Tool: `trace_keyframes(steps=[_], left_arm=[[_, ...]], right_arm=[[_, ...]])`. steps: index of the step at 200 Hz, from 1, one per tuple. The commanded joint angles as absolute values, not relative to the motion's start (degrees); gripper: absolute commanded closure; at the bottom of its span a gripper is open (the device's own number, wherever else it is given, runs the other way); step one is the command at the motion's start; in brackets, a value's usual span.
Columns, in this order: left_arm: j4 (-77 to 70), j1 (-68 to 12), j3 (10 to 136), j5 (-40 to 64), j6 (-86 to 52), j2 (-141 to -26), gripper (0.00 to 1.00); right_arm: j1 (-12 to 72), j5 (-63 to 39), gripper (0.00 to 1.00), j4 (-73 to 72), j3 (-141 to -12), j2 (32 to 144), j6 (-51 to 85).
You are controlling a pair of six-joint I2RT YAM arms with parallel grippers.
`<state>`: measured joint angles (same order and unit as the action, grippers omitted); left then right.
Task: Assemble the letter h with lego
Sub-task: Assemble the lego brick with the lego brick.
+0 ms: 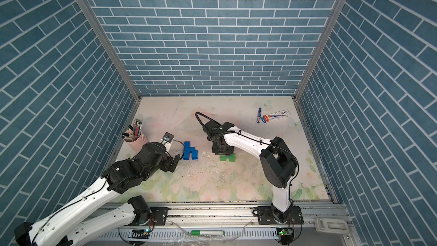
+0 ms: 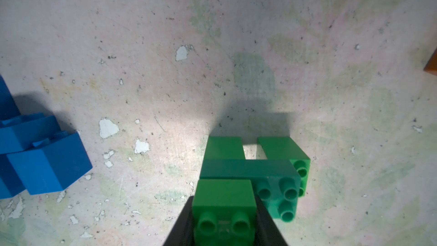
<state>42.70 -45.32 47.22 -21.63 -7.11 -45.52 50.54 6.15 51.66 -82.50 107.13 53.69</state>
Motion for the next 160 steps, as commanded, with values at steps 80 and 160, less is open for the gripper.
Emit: trace_keyframes(steps=[80,160], left_arm=[[43.90,-45.00,47.99,-20.90,-7.72,-46.81,0.01],[43.95,-45.02,47.91,-21.18,-7.56,-47.06,0.01]], right_arm=[[50.18,6.19,1.00,54.78,-80.20,110.81,52.21],[49.96,5.61,0.57,56.72,-83.96,107.78,49.87]])
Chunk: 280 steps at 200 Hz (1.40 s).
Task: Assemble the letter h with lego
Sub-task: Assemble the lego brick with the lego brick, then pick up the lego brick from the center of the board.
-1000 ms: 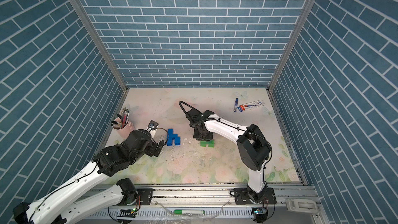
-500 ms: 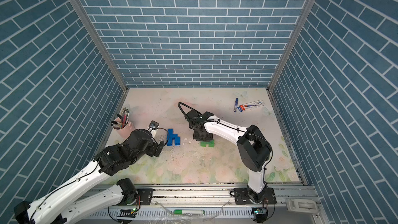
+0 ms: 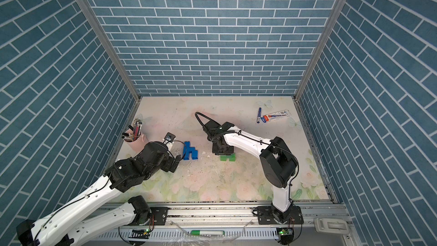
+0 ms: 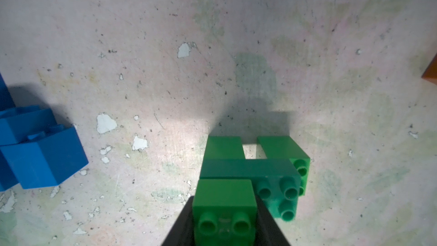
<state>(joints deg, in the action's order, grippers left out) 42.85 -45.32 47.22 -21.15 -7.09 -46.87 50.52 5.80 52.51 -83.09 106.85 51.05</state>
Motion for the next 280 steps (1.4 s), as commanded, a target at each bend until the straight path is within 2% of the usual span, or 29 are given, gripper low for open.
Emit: trace_keyframes(steps=[1,24,65,98,122,155,201,243,280], left_arm=[[43.95,-45.01,47.91,-21.18,-7.60,-47.09,0.01],[43.95,-44.95,47.90,-21.26,-7.56,-47.15,0.01],[44.03,-45.00,47.91,-21.33,-7.56,-47.35,0.01],[44.04,-45.00,47.81,-21.45,-7.56,-47.21,0.01],[43.95,-44.99,47.92,-21.44,-7.56,-47.26,0.01],[43.86,-45.01,47.92,-21.36,-7.47,-47.28,0.01],[43.73,-45.00,47.81,-21.19,-7.38,-47.49,0.01],[43.52,-44.98,47.75,-21.23,-7.34,-47.46,0.01],[43.52,-45.00,47.74,-21.45,-7.36,-47.46,0.01]], right_arm=[[49.94,5.62,0.56,56.75,-83.99,107.72,49.81],[49.87,6.71,0.44,58.37,-85.84,106.95,48.85],[49.28,6.94,0.29,58.96,-86.90,104.87,46.73],[46.26,11.11,0.31,60.27,-83.93,95.76,46.85],[38.10,6.57,0.31,58.32,-76.79,88.68,46.12],[29.83,5.96,0.35,56.29,-69.69,85.81,43.08],[21.07,2.83,0.47,49.05,-65.17,90.20,39.64],[16.74,-0.14,0.47,42.28,-65.94,97.75,38.15],[16.37,3.91,0.47,41.33,-68.83,103.25,37.16]])
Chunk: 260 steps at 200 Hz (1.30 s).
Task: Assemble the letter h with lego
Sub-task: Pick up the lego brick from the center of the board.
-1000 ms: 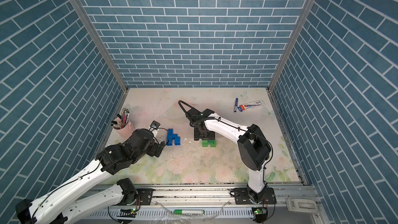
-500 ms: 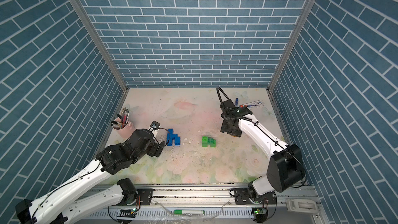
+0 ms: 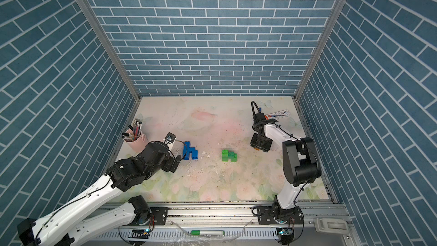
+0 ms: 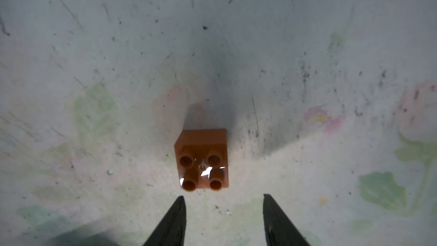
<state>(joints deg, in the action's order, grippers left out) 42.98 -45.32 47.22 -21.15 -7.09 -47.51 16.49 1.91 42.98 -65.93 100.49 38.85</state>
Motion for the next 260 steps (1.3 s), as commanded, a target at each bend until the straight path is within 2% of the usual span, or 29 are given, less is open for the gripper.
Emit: trace_keyframes(steps=[1,45,88,117,147,168,208,260], left_arm=[[43.51,-45.00,47.73,-21.45,-7.33,-47.46,0.01],[43.33,-45.00,47.77,-21.53,-7.15,-47.48,0.01],[43.38,-45.00,47.73,-21.58,-7.08,-47.89,0.01],[43.40,-44.98,47.74,-21.79,-7.03,-47.96,0.00],[43.46,-44.91,47.73,-21.82,-7.03,-48.21,0.01],[43.56,-44.87,47.75,-21.87,-7.08,-48.23,0.01],[43.31,-44.22,47.99,-21.67,-7.03,-48.27,0.01],[42.98,-44.03,47.72,-21.21,-6.89,-47.84,0.01]], right_arm=[[16.36,4.02,0.47,41.27,-68.87,103.31,37.12],[15.96,6.15,0.47,39.44,-68.90,105.14,35.80],[15.64,6.39,0.58,39.56,-69.61,106.20,35.45],[15.64,5.93,0.61,39.46,-69.52,106.04,35.42],[15.67,5.85,0.77,40.06,-69.35,105.28,35.36],[15.97,4.84,1.00,40.99,-68.78,102.50,36.08],[21.89,2.28,1.00,45.64,-70.12,93.70,39.80],[35.89,-0.93,1.00,53.35,-78.69,92.05,43.90]])
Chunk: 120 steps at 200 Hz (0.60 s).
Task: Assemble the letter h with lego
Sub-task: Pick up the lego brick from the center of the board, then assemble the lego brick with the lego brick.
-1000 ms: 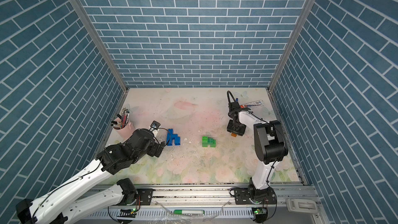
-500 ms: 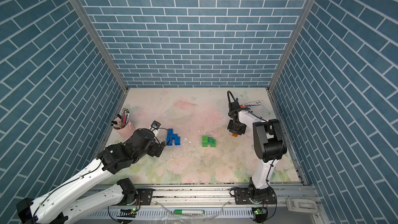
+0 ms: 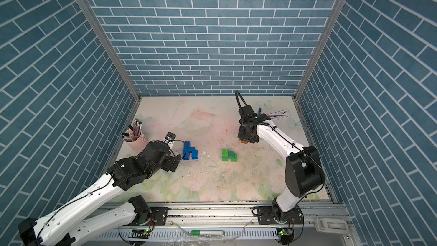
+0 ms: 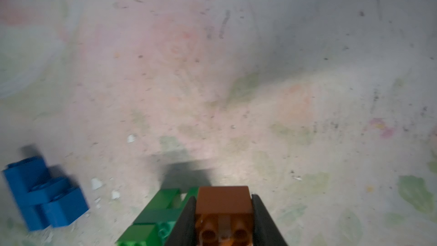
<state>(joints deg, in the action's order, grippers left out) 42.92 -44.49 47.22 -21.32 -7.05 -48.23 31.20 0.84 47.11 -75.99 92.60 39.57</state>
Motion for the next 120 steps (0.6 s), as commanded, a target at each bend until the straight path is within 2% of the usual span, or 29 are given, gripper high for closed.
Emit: trace_keyframes(steps=[1,51,120], left_arm=[[42.98,-44.03,47.72,-21.20,-6.87,-47.83,0.01],[43.12,-43.99,47.88,-21.09,-6.84,-47.70,0.01],[43.20,-44.03,47.74,-21.02,-7.07,-47.03,0.01]], right_arm=[[36.05,-0.99,1.00,53.39,-78.85,92.08,43.97],[45.06,-1.04,1.00,57.40,-84.95,96.49,45.00],[48.85,-1.14,1.00,58.89,-88.90,103.22,45.00]])
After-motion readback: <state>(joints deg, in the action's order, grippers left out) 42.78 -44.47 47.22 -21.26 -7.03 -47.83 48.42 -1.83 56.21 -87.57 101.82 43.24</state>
